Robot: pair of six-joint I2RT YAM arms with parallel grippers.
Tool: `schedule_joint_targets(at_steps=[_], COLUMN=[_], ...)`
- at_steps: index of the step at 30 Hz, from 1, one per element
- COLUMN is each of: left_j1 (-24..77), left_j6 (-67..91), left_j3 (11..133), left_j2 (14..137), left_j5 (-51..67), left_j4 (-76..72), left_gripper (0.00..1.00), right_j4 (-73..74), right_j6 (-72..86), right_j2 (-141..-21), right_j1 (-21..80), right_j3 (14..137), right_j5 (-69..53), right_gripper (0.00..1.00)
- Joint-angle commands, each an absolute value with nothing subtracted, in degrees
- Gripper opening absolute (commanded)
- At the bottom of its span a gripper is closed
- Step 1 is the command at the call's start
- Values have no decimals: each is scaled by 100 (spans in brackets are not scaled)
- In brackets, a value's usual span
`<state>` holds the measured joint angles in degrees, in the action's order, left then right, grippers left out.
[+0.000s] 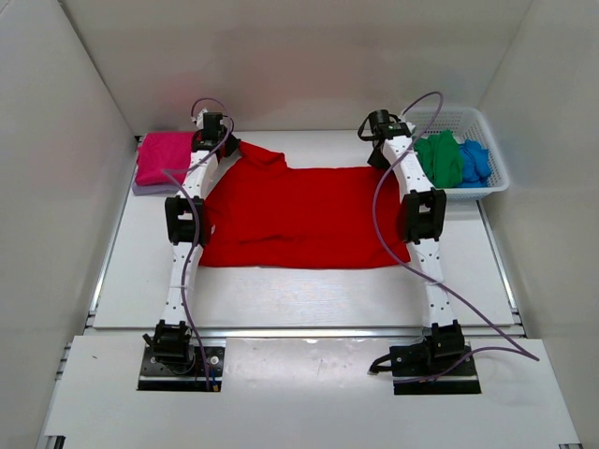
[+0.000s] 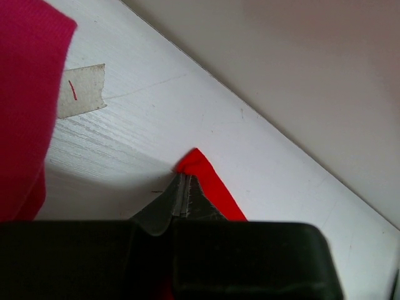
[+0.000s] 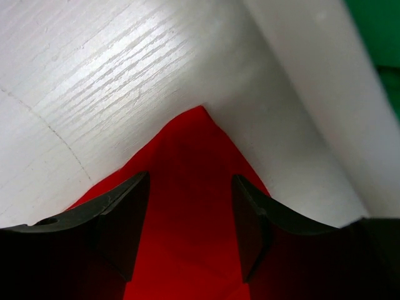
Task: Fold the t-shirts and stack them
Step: Grap the side of the flattened tshirt furthest away from the robot with both arms
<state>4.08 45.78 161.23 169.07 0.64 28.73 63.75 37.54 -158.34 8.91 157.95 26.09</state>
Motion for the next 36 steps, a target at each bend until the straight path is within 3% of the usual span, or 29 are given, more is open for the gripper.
schedule_joint_targets(at_steps=[1, 8, 12, 16, 26, 31, 34, 35, 36], left_j1=[308, 334, 325, 281, 220, 175, 167, 132, 114], left_j6=[4439, 4447, 4491, 4474, 4482, 4579, 4570, 4588, 4597], left_j3=[16269, 16277, 16286, 16251, 16260, 16277, 16277, 16269, 16269], left_j2=[16401, 16400, 16339, 16243, 16014, 15935, 15847, 15803, 15785], left_j5=[141, 176, 237, 255, 387, 597, 764, 843, 870], left_j4=[3182, 3182, 3234, 3313, 3419, 3410, 3331, 3357, 3323], left_gripper=[0, 0, 0, 0, 0, 0, 0, 0, 0], right_j4=[6232, 6056, 6109, 6108, 6134, 6240, 6240, 6266, 6284], right_j6=[3876, 3797, 3849, 3902, 3762, 3665, 3665, 3613, 3630], right_j2=[-15891, -15908, -15934, -15961, -15925, -15891, -15926, -15908, -15917], right_j1=[826, 580, 545, 501, 422, 422, 465, 414, 422], right_j3=[15900, 15785, 15785, 15715, 15600, 15592, 15574, 15600, 15609], right_j5=[2716, 2119, 2083, 1995, 1714, 1705, 1653, 1652, 1626], right_gripper=[52, 52, 38, 44, 41, 28, 28, 22, 8])
